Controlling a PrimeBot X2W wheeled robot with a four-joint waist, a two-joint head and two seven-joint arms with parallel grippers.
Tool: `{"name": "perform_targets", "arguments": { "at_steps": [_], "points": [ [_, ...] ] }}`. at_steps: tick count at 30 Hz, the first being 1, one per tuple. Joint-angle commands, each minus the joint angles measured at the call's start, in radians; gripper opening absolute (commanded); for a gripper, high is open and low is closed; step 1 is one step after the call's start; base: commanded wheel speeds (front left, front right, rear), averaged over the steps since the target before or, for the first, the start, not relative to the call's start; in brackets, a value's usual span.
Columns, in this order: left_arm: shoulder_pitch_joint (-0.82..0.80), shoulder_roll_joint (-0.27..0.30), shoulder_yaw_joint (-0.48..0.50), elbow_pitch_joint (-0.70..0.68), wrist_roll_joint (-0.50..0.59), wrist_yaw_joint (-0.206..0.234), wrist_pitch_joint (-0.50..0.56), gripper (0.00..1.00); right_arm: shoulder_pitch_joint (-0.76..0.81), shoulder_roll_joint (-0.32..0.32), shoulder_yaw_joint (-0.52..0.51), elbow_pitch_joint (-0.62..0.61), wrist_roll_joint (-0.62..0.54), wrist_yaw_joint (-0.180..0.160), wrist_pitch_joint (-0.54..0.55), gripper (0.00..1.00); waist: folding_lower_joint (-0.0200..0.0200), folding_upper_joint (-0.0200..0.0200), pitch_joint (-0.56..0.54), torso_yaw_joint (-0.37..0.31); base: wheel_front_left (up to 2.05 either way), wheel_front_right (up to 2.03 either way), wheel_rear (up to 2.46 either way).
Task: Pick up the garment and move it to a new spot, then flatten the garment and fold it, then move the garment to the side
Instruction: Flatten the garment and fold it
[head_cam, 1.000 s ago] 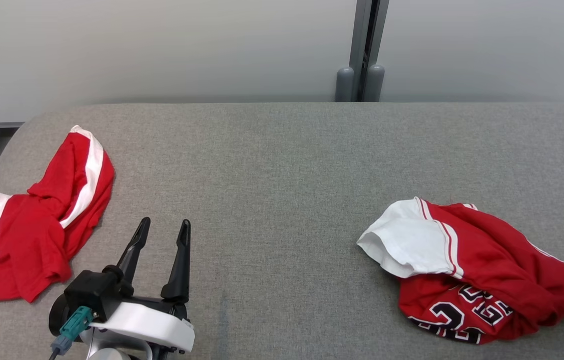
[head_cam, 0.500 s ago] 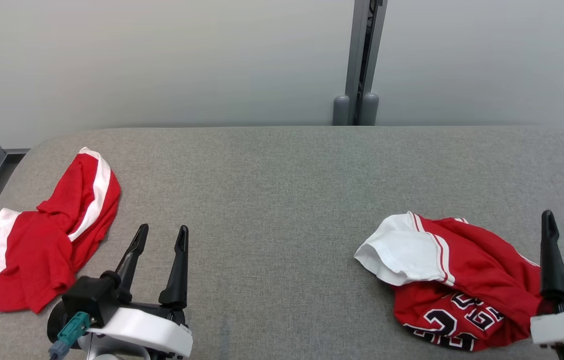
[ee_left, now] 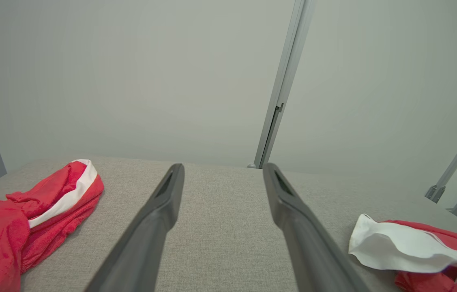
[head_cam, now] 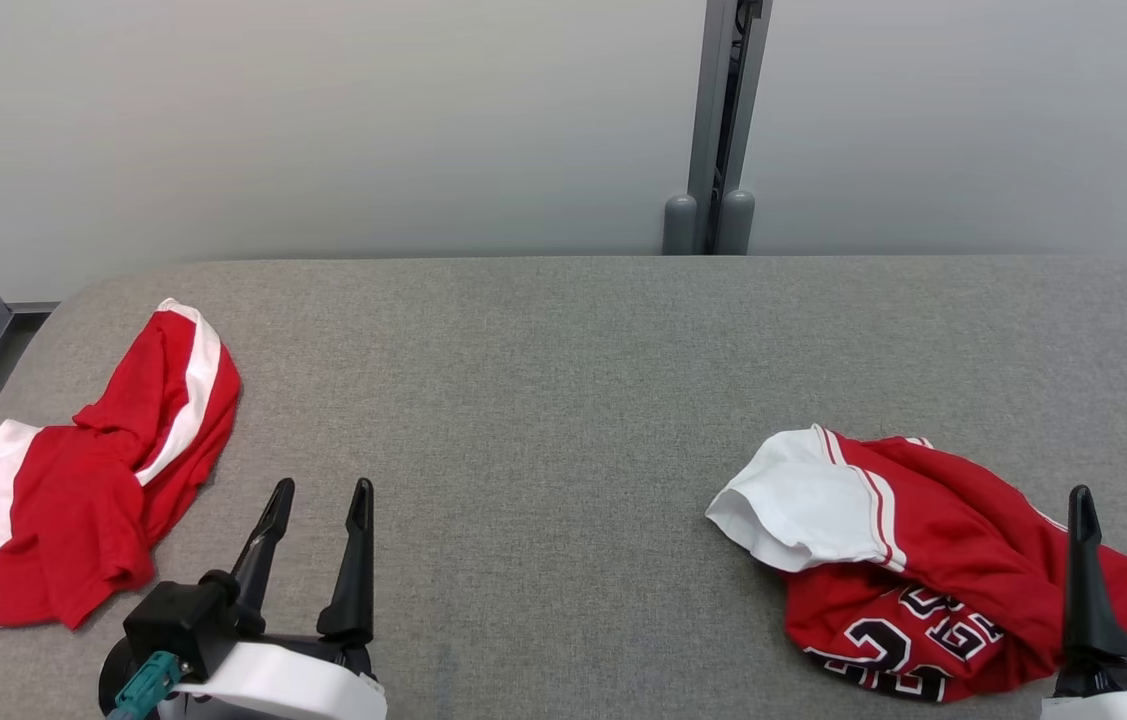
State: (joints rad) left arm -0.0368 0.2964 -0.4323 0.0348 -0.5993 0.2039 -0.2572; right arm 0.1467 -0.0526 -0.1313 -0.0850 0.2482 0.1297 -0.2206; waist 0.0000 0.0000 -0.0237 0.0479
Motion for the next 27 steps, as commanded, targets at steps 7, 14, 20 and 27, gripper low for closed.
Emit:
{"name": "perform_targets", "arguments": {
  "at_steps": [7, 14, 20, 27],
  "points": [
    [-0.022, -0.012, -0.019, 0.017, -0.007, -0.019, 0.025, 1.00, -0.026, 0.000, 0.009, 0.002, -0.009, 0.002, -0.004, 1.00, 0.0000, 0.0000, 0.009, -0.018, 0.00, 0.00, 0.00],
    [-0.130, -0.062, -0.084, 0.057, -0.109, -0.067, 0.253, 1.00, -0.051, 0.000, 0.028, 0.004, -0.004, 0.002, 0.003, 1.00, 0.0000, 0.0000, 0.036, -0.074, 0.00, 0.00, 0.00],
    [-0.241, -0.129, -0.137, 0.108, -0.219, -0.118, 0.459, 1.00, -0.094, -0.001, 0.021, 0.005, -0.011, 0.002, -0.003, 1.00, 0.0000, 0.0000, 0.095, -0.157, 0.00, 0.00, 0.00],
    [-0.328, -0.176, -0.163, 0.224, -0.332, -0.147, 0.651, 1.00, -0.145, 0.000, 0.013, 0.004, -0.009, 0.002, -0.015, 1.00, 0.0000, 0.0000, 0.167, -0.265, 0.00, 0.00, 0.00]
  ]
}}
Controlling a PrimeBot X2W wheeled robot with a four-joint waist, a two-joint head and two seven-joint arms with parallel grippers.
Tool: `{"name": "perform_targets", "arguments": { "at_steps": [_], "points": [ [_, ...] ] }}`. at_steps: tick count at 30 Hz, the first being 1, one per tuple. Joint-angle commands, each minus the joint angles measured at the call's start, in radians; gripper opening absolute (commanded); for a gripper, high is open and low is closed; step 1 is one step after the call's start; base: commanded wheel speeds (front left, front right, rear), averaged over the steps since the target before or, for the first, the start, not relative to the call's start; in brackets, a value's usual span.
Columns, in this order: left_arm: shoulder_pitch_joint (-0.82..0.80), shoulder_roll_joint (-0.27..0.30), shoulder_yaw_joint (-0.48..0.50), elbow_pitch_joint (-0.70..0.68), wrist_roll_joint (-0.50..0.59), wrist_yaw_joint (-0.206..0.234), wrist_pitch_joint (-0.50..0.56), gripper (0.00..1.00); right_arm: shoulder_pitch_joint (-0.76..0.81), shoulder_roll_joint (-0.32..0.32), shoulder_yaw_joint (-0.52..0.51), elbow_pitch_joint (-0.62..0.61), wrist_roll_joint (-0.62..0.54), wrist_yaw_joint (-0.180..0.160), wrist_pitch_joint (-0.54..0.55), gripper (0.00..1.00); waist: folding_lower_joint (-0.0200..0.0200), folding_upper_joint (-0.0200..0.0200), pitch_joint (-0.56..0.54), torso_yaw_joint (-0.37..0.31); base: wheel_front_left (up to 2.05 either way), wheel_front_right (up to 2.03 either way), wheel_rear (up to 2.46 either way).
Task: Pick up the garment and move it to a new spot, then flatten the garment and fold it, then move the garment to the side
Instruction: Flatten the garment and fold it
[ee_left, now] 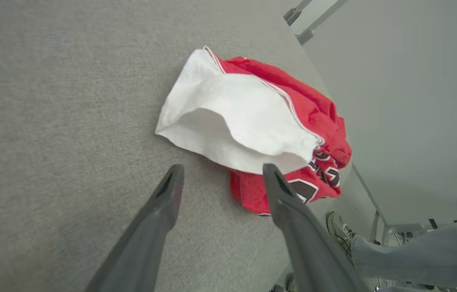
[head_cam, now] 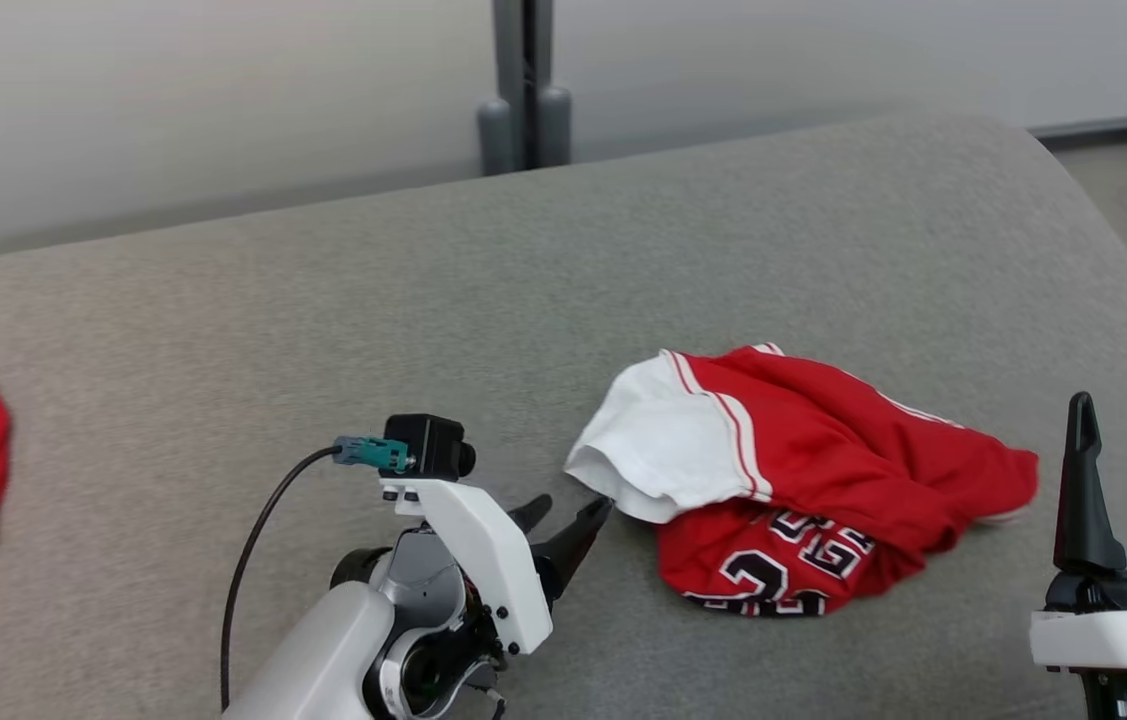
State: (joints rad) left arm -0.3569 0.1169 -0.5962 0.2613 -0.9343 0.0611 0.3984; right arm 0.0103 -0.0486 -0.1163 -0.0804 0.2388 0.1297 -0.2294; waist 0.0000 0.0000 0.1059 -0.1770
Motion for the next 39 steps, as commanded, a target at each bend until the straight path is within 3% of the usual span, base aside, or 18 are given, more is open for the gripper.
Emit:
{"name": "perform_targets", "arguments": {
  "at_steps": [1, 6, 17, 18, 19, 20, 31, 39],
  "points": [
    [-0.026, -0.006, 0.007, 0.027, -0.036, -0.006, 0.038, 1.00, -0.016, -0.004, -0.001, 0.003, 0.004, 0.002, -0.011, 1.00, 0.0000, 0.0000, 0.054, -0.066, 0.00, 0.00, 0.00],
    [-0.041, -0.034, 0.057, 0.072, -0.165, 0.010, 0.117, 1.00, -0.028, -0.004, 0.001, 0.015, 0.022, 0.002, -0.022, 1.00, 0.0000, 0.0000, 0.087, -0.112, 0.00, 0.00, 0.00],
    [-0.108, -0.053, 0.074, 0.144, -0.221, 0.013, 0.108, 1.00, -0.047, -0.004, 0.013, 0.042, 0.039, 0.002, -0.036, 1.00, 0.0000, 0.0000, 0.109, -0.135, 0.00, 0.00, 0.00],
    [-0.117, -0.055, 0.069, 0.154, -0.216, 0.009, 0.101, 0.90, -0.050, -0.004, 0.016, 0.044, 0.039, 0.002, -0.036, 1.00, 0.0000, 0.0000, 0.110, -0.134, 0.00, 0.00, 0.00],
    [-0.124, -0.057, 0.062, 0.163, -0.208, 0.008, 0.094, 0.35, -0.053, -0.004, 0.018, 0.046, 0.039, 0.002, -0.037, 1.00, 0.0000, 0.0000, 0.109, -0.133, 0.00, 0.00, 0.00],
    [-0.132, -0.058, 0.058, 0.171, -0.208, 0.002, 0.086, 0.00, -0.055, -0.004, 0.019, 0.047, 0.039, 0.002, -0.037, 1.00, 0.0000, 0.0000, 0.108, -0.131, 0.00, 0.00, 0.00],
    [-0.149, -0.064, 0.032, 0.197, -0.245, -0.080, 0.003, 0.00, -0.046, -0.004, 0.014, 0.061, 0.024, 0.002, -0.038, 1.00, 0.0000, 0.0000, 0.067, -0.082, 0.00, 0.00, 0.00],
    [-0.150, -0.056, 0.056, 0.155, -0.248, -0.098, -0.066, 0.00, -0.014, -0.008, 0.005, 0.053, 0.007, 0.002, -0.030, 1.00, 0.0000, 0.0000, 0.007, -0.002, 0.00, 0.00, 0.00]
  ]
}}
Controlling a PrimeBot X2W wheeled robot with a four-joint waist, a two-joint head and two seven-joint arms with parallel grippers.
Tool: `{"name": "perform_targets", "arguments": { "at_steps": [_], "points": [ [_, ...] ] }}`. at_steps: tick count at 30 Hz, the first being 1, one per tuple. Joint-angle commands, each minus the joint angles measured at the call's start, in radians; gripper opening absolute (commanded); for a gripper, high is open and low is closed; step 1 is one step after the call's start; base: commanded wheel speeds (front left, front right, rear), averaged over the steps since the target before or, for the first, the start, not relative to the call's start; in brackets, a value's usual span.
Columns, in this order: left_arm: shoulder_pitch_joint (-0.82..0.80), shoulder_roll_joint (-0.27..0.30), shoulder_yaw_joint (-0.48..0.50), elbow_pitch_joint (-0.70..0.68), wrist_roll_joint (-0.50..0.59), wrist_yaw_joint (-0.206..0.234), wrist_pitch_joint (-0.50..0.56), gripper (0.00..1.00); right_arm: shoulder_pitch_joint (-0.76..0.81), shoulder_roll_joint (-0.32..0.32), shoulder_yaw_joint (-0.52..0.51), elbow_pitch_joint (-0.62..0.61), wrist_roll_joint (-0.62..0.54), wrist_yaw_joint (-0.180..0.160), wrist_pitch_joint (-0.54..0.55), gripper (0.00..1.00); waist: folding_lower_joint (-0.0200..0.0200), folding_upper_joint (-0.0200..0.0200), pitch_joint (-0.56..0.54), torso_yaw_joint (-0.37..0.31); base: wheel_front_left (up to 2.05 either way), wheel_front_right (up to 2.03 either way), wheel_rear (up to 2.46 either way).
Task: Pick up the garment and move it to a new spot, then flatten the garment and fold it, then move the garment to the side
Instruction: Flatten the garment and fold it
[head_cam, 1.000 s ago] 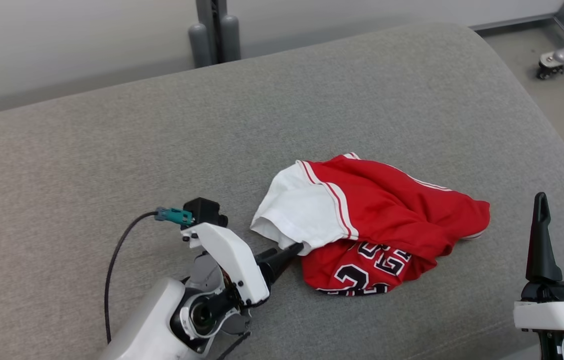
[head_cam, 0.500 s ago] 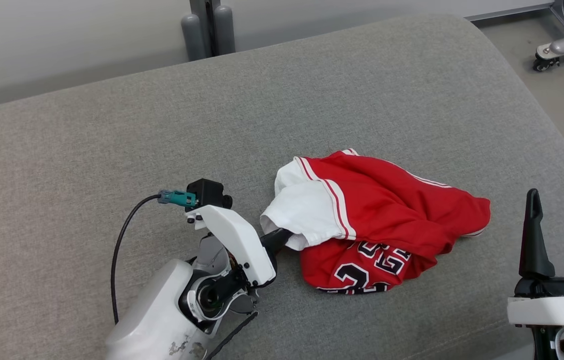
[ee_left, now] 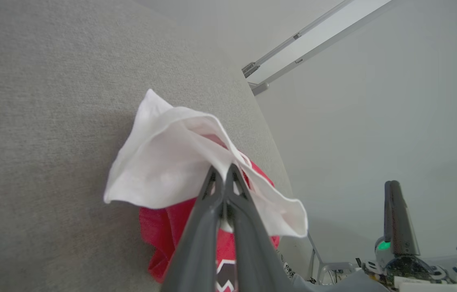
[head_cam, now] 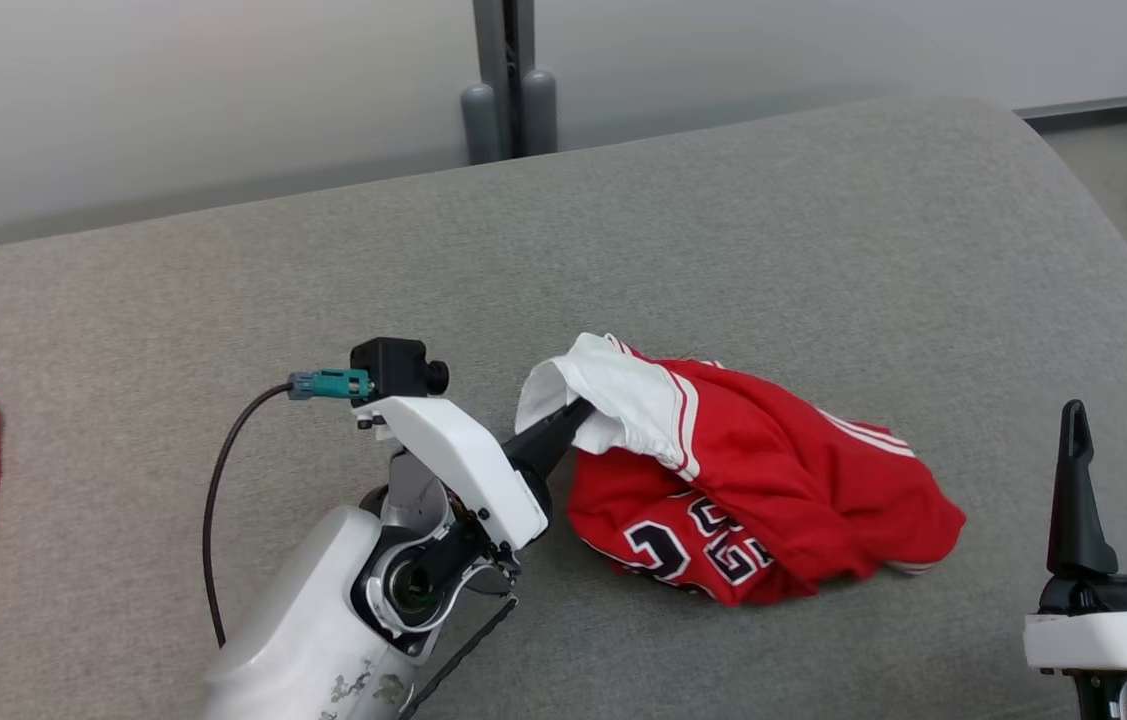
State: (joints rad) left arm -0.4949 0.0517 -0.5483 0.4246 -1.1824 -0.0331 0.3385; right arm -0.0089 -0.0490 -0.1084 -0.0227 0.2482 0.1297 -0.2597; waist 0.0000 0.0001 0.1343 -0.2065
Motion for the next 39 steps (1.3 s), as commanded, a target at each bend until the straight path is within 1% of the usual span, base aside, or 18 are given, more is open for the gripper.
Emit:
{"name": "perform_targets", "arguments": {
  "at_steps": [1, 4, 8, 13, 16, 19, 20, 21, 22, 24, 27, 33, 35, 39],
  "points": [
    [-0.017, 0.010, 0.013, -0.021, -0.001, -0.004, -0.010, 0.00, 0.010, -0.010, -0.005, -0.006, -0.003, 0.002, 0.003, 1.00, 0.0000, -0.0001, -0.029, 0.043, 0.00, 0.00, 0.00],
    [-0.023, 0.023, 0.034, -0.062, -0.007, 0.008, -0.018, 0.00, 0.018, -0.013, -0.001, -0.013, -0.008, 0.002, 0.016, 1.00, 0.0000, -0.0001, -0.051, 0.080, 0.00, 0.00, 0.00],
    [-0.011, 0.057, 0.079, -0.088, 0.001, 0.052, -0.050, 0.00, 0.023, -0.016, 0.004, -0.021, -0.008, 0.002, 0.029, 1.00, 0.0000, -0.0001, -0.068, 0.120, 0.00, 0.00, 0.00],
    [0.050, 0.101, 0.139, -0.087, -0.002, 0.099, -0.102, 0.00, 0.034, -0.017, -0.002, -0.030, -0.007, 0.002, 0.037, 1.00, 0.0000, -0.0001, -0.070, 0.157, 0.00, 0.00, 0.00],
    [0.096, 0.123, 0.147, -0.078, -0.004, 0.106, -0.110, 0.00, 0.035, -0.017, -0.002, -0.033, -0.004, 0.002, 0.039, 1.00, 0.0000, -0.0001, -0.064, 0.175, 0.00, 0.00, 0.00],
    [0.138, 0.135, 0.132, -0.067, 0.007, 0.111, -0.111, 0.00, 0.031, -0.016, 0.003, -0.031, -0.001, 0.002, 0.038, 1.00, 0.0000, -0.0001, -0.056, 0.188, 0.00, 0.00, 0.00],
    [0.148, 0.139, 0.125, -0.066, 0.016, 0.108, -0.113, 0.83, 0.029, -0.016, 0.005, -0.029, -0.001, 0.002, 0.038, 1.00, 0.0000, -0.0001, -0.054, 0.191, 0.00, 0.00, 0.00],
    [0.148, 0.139, 0.125, -0.066, 0.016, 0.108, -0.113, 0.83, 0.029, -0.016, 0.005, -0.029, -0.001, 0.002, 0.038, 1.00, 0.0000, -0.0001, -0.054, 0.191, 0.00, 0.00, 0.00],
    [0.157, 0.141, 0.119, -0.067, 0.022, 0.102, -0.119, 1.00, 0.028, -0.015, 0.006, -0.028, -0.002, 0.002, 0.038, 1.00, 0.0000, -0.0001, -0.053, 0.193, 0.00, 0.00, 0.00],
    [0.168, 0.148, 0.109, -0.078, 0.047, 0.092, -0.142, 1.00, 0.024, -0.016, 0.007, -0.026, 0.000, 0.002, 0.039, 1.00, 0.0000, -0.0001, -0.052, 0.198, 0.00, 0.00, 0.00],
    [0.181, 0.166, 0.103, -0.098, 0.088, 0.090, -0.191, 1.00, 0.021, -0.021, 0.006, -0.026, 0.000, 0.002, 0.042, 1.00, 0.0000, -0.0001, -0.053, 0.202, 0.00, 0.00, 0.00],
    [0.217, 0.228, 0.096, -0.172, 0.191, 0.133, -0.277, 1.00, 0.033, -0.022, 0.010, -0.022, 0.001, 0.002, 0.043, 1.00, 0.0000, -0.0001, -0.071, 0.202, 0.00, 0.00, 0.00],
    [0.231, 0.250, 0.089, -0.212, 0.231, 0.143, -0.307, 1.00, 0.040, -0.021, 0.012, -0.021, 0.002, 0.002, 0.042, 1.00, 0.0000, -0.0001, -0.079, 0.202, 0.00, 0.00, 0.00],
    [0.267, 0.275, 0.083, -0.302, 0.288, 0.164, -0.365, 1.00, 0.047, -0.018, 0.018, -0.021, 0.005, 0.002, 0.037, 1.00, 0.0000, -0.0001, -0.085, 0.204, 0.00, 0.00, 0.00]
  ]
}}
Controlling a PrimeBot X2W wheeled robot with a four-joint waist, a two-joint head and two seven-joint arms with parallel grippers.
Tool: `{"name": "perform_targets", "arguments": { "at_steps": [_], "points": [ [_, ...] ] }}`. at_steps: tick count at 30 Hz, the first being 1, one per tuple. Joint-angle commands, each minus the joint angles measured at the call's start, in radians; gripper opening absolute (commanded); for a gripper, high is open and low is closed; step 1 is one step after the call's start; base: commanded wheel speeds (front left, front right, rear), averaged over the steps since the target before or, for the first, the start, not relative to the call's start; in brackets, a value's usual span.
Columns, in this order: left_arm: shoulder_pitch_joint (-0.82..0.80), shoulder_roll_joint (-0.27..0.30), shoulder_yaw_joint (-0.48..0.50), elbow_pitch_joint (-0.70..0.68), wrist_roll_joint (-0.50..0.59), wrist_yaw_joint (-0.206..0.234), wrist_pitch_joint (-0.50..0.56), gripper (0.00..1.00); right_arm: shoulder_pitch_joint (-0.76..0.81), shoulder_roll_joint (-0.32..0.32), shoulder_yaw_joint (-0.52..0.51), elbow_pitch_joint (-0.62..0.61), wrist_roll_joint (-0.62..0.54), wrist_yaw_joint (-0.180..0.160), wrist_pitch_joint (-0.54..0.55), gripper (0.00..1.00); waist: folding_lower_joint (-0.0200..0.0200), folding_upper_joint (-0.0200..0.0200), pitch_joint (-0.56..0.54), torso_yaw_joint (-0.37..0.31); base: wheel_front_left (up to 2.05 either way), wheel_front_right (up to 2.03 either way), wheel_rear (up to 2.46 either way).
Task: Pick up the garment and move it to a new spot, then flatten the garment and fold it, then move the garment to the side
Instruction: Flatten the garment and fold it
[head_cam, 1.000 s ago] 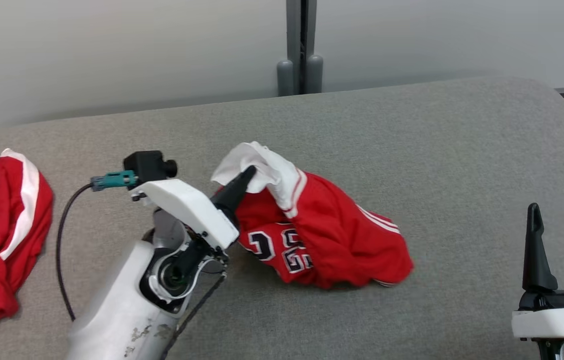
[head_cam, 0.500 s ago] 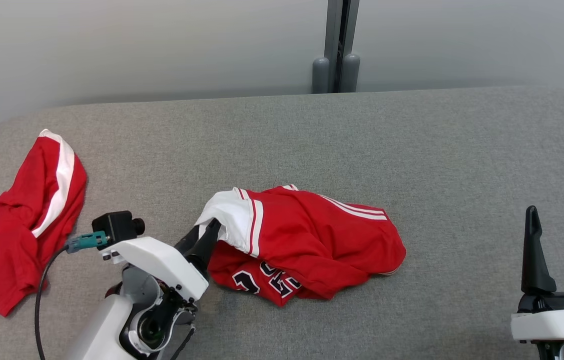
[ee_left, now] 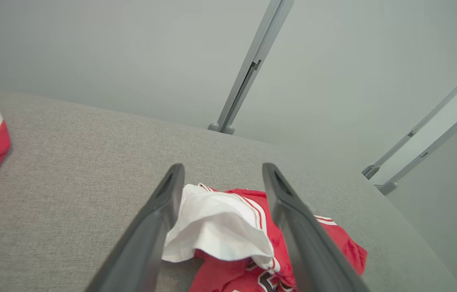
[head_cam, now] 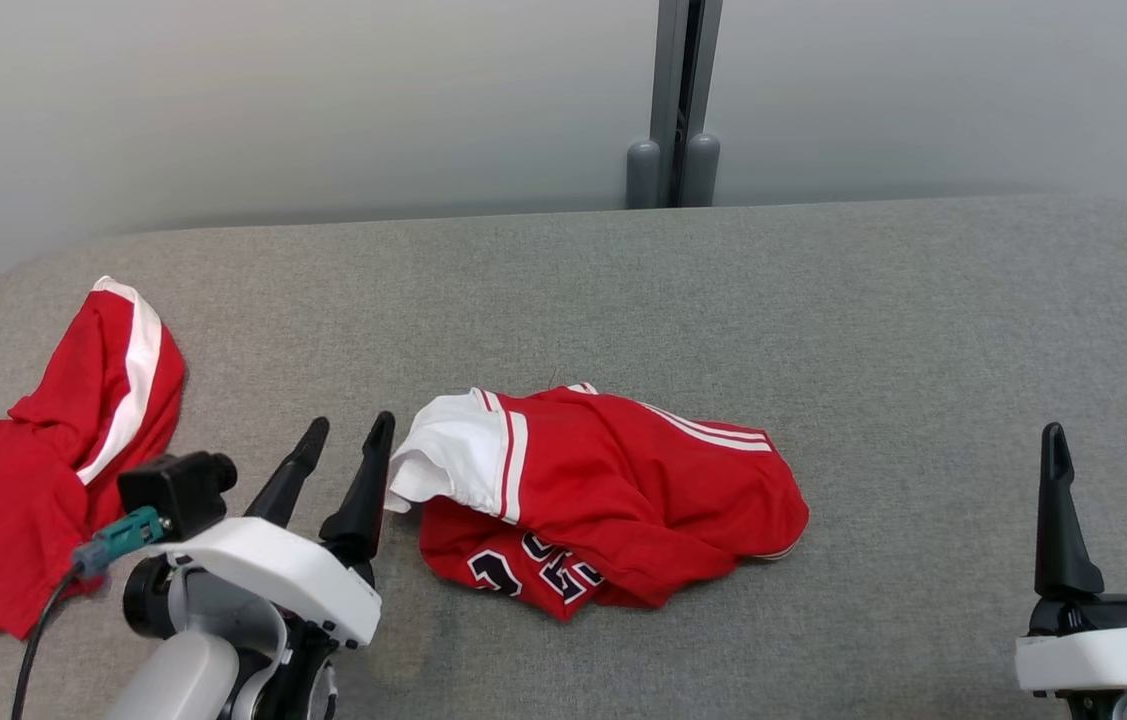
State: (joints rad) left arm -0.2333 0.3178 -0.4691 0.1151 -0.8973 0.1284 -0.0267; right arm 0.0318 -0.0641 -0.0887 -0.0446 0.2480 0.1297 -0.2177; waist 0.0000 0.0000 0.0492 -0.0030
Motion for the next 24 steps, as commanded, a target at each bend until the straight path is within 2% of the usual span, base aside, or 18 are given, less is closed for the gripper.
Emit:
{"name": "perform_targets", "arguments": {
  "at_steps": [1, 5, 8, 13, 17, 22, 24],
  "points": [
    [0.018, 0.015, 0.003, -0.009, 0.015, 0.014, -0.010, 1.00, 0.010, -0.002, 0.000, 0.002, 0.006, 0.002, -0.006, 1.00, 0.0000, 0.0000, -0.001, 0.001, 0.00, 0.00, 0.00],
    [0.061, 0.013, -0.009, -0.078, 0.039, 0.061, -0.021, 1.00, 0.017, 0.001, 0.005, 0.001, 0.012, 0.002, -0.010, 1.00, 0.0000, 0.0000, 0.002, 0.005, 0.00, 0.00, 0.00],
    [0.081, 0.010, -0.016, -0.108, 0.044, 0.074, -0.020, 1.00, 0.018, 0.003, 0.010, 0.002, 0.012, 0.002, -0.010, 1.00, 0.0000, 0.0000, 0.005, 0.009, 0.00, 0.00, 0.00],
    [0.077, 0.018, -0.023, -0.130, 0.060, 0.083, -0.025, 1.00, 0.011, 0.003, 0.014, 0.002, 0.010, 0.002, -0.004, 1.00, 0.0000, 0.0000, 0.003, 0.008, 0.00, 0.00, 0.00],
    [0.091, 0.023, -0.058, -0.134, 0.059, 0.080, 0.021, 1.00, 0.010, 0.001, 0.020, 0.005, 0.008, 0.002, 0.000, 1.00, 0.0000, 0.0000, 0.004, 0.000, 0.00, 0.00, 0.00],
    [0.094, 0.007, -0.103, -0.119, 0.018, 0.063, 0.102, 1.00, 0.004, 0.000, 0.036, 0.011, 0.013, 0.002, 0.001, 1.00, 0.0000, 0.0000, 0.006, -0.009, 0.00, 0.00, 0.00],
    [0.092, -0.020, -0.095, -0.111, -0.018, 0.068, 0.115, 1.00, 0.004, -0.002, 0.040, 0.012, 0.016, 0.002, 0.000, 1.00, 0.0000, 0.0000, 0.008, -0.012, 0.00, 0.00, 0.00]
  ]
}}
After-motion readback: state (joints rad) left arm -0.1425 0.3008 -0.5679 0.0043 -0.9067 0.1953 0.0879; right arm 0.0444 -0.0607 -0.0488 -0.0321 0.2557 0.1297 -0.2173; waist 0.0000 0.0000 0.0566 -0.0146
